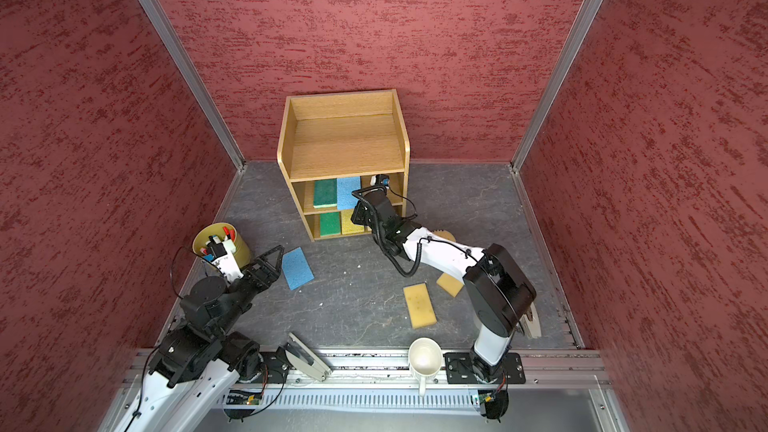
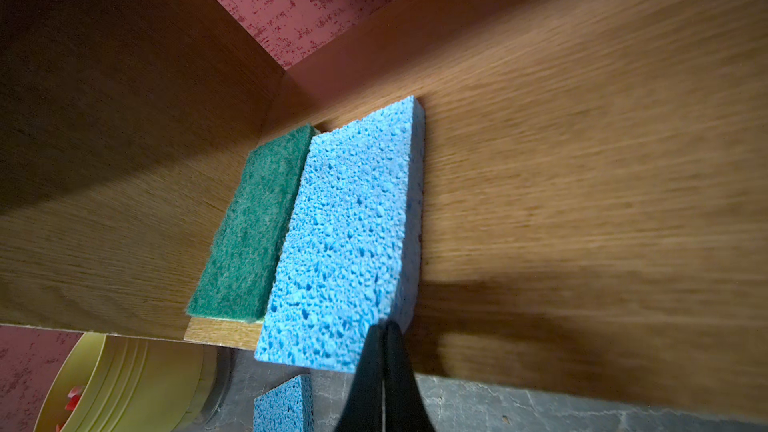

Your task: Place and organize the cleaning sponges onto the shelf

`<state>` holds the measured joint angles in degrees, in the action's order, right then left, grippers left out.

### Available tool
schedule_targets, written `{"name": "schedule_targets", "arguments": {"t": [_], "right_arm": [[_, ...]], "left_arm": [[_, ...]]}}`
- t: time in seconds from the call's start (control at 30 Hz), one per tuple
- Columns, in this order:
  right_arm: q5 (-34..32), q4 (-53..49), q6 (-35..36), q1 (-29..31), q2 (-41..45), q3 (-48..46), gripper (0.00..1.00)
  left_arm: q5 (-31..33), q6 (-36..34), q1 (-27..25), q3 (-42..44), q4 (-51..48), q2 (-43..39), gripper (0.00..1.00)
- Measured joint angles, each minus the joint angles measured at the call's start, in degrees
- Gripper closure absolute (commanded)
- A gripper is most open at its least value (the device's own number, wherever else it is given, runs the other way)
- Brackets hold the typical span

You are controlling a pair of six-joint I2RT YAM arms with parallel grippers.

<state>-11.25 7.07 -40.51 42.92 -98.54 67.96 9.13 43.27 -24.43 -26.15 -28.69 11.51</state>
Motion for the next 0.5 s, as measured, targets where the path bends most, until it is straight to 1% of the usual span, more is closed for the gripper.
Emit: {"name": "schedule_targets", "arguments": {"t": [0.33,0.5], "right_arm": [[-4.33,5.07,-2.14,-0.37,1.9,-4.31,1.0],[-5.07,5.66,-2.14,-0.39,2.32,-4.42,1.0]], "left_arm": [[-0.02,0.0,0.0,0.0,0.0,0.0,0.16],[-0.04,0.02,0.0,0.0,0.02,0.04,0.16]]}}
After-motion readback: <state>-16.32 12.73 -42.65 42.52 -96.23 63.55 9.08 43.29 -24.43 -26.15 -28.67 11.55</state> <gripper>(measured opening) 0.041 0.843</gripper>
